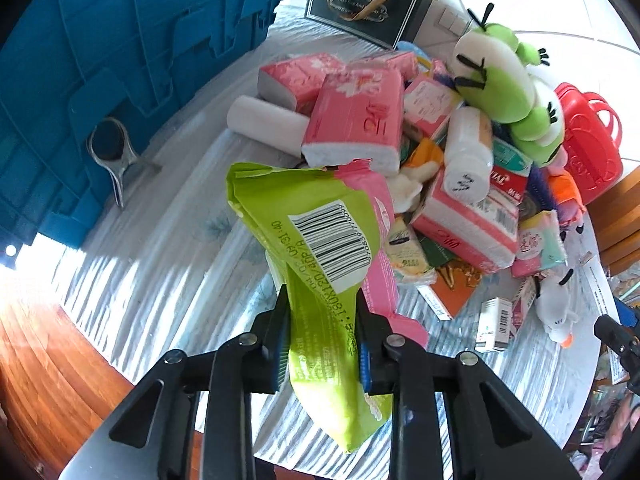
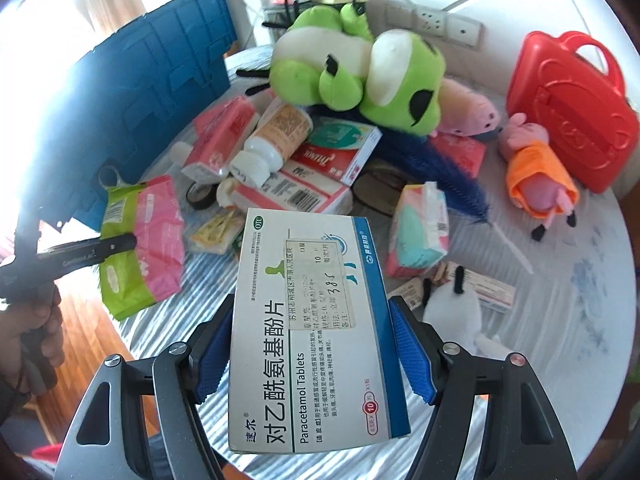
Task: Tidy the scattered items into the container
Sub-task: 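Lift the wipes pack and paracetamol box and carry them over the blue bin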
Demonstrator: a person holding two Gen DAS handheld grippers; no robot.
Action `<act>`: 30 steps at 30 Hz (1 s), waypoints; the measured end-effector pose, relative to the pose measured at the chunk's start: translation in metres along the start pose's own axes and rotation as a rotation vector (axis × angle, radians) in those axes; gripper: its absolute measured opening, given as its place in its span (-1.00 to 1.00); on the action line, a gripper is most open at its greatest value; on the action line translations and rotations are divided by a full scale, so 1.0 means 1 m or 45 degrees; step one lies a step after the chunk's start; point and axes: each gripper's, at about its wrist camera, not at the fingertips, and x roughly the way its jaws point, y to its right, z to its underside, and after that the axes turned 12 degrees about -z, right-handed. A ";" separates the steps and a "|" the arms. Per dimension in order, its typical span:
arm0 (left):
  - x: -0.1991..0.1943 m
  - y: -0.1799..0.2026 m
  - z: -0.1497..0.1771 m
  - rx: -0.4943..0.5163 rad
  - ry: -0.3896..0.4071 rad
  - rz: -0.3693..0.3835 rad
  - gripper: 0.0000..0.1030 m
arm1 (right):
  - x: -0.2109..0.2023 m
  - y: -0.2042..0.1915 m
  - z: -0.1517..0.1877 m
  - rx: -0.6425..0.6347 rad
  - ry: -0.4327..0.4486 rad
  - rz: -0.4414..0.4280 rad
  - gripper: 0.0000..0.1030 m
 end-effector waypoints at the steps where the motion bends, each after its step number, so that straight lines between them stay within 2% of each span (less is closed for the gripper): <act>1: -0.005 0.000 -0.001 0.008 0.008 0.004 -0.50 | -0.003 -0.001 0.000 0.012 0.010 0.010 0.41; 5: -0.029 0.003 -0.009 0.092 0.066 -0.025 -0.50 | -0.024 -0.008 -0.002 0.069 0.063 0.066 0.41; 16: -0.106 0.009 -0.045 0.320 0.213 0.017 -0.50 | -0.091 -0.046 -0.007 0.225 0.262 0.224 0.42; 30: -0.163 -0.006 -0.077 0.425 0.349 0.123 -0.50 | -0.147 -0.110 -0.013 0.310 0.477 0.334 0.42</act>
